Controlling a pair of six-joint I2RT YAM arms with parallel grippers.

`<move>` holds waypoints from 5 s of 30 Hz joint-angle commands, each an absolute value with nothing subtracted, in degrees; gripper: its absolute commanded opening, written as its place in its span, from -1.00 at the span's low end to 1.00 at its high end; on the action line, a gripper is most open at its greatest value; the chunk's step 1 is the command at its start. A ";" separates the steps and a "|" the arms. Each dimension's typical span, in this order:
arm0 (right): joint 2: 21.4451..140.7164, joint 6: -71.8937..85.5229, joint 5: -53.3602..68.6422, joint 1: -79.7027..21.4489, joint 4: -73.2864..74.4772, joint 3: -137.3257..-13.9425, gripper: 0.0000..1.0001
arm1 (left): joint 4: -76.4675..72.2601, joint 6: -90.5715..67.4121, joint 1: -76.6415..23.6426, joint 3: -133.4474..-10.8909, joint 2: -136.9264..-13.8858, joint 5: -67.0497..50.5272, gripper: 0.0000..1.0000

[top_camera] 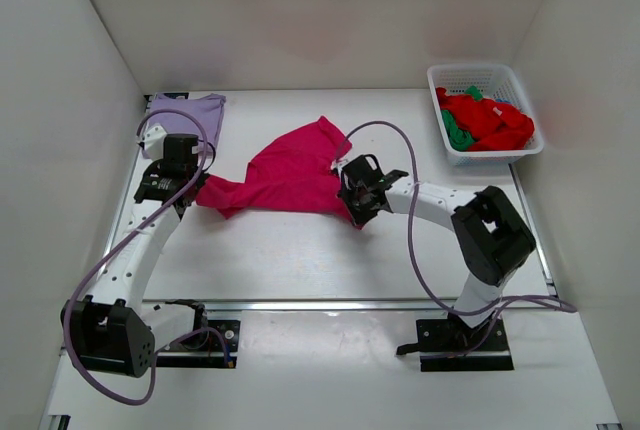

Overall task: Fold and stack the t-shirts
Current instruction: Flatten out the tshirt

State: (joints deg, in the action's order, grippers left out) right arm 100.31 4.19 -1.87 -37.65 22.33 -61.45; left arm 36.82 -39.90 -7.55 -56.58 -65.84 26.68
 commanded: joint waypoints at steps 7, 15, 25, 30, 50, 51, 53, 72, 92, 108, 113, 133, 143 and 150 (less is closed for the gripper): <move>83.33 6.15 49.96 -19.29 29.89 -60.92 -1.00 | 35.95 -38.85 -6.59 -56.60 -63.63 26.54 -1.00; 94.99 2.38 45.99 -9.49 36.47 -67.93 -1.00 | 35.95 -39.55 -8.26 -57.48 -64.86 26.90 -1.00; 95.11 0.79 35.77 -12.22 39.19 -76.20 -0.99 | 36.12 -38.32 -7.74 -58.79 -65.83 26.72 -1.00; 85.63 2.46 35.51 -15.11 42.62 -69.97 -0.99 | 36.04 -37.88 -7.47 -59.24 -65.31 26.37 -1.00; 111.08 0.97 24.36 -9.76 41.14 -87.00 -1.00 | 35.07 -37.00 -6.51 -63.02 -70.31 27.15 -1.00; 111.79 0.71 23.39 -9.23 40.87 -87.45 -0.99 | 34.72 -36.91 -6.76 -62.41 -70.49 27.33 -1.00; 113.81 1.14 18.57 -7.66 39.99 -90.69 -0.98 | 34.19 -37.00 -6.95 -61.71 -70.49 27.60 -1.00; 95.38 6.93 3.52 -20.46 25.85 -74.64 -0.27 | 32.17 -37.35 -6.86 -58.27 -69.97 26.10 -1.00; 101.07 7.82 3.95 -24.78 16.70 -67.15 -0.26 | 32.34 -37.00 -7.03 -57.92 -70.40 25.93 -1.00; 87.92 8.26 -9.48 -26.98 24.60 -68.38 -0.99 | 32.35 -34.11 -6.68 -63.01 -67.16 27.59 -1.00; 79.11 6.52 -10.10 -23.82 30.74 -75.65 -1.00 | 34.01 -31.73 -8.61 -73.35 -67.93 28.74 -1.00; 77.08 -4.75 -18.22 -25.06 41.75 -122.61 -1.00 | 48.95 -29.53 -6.59 -132.62 -84.20 28.92 -1.00; 83.40 2.55 -1.24 -15.83 45.79 -116.47 -1.00 | 52.47 -30.50 -7.12 -133.07 -89.81 25.58 -1.00; 83.85 6.31 11.38 -10.48 43.16 -112.33 -0.94 | 52.73 -29.53 -7.21 -132.54 -90.79 24.43 -1.00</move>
State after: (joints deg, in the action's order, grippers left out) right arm 85.73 2.96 2.48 -14.39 46.39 -112.62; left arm 52.73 -30.04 -7.09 -132.42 -91.94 24.84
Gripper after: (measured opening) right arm 0.025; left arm 0.028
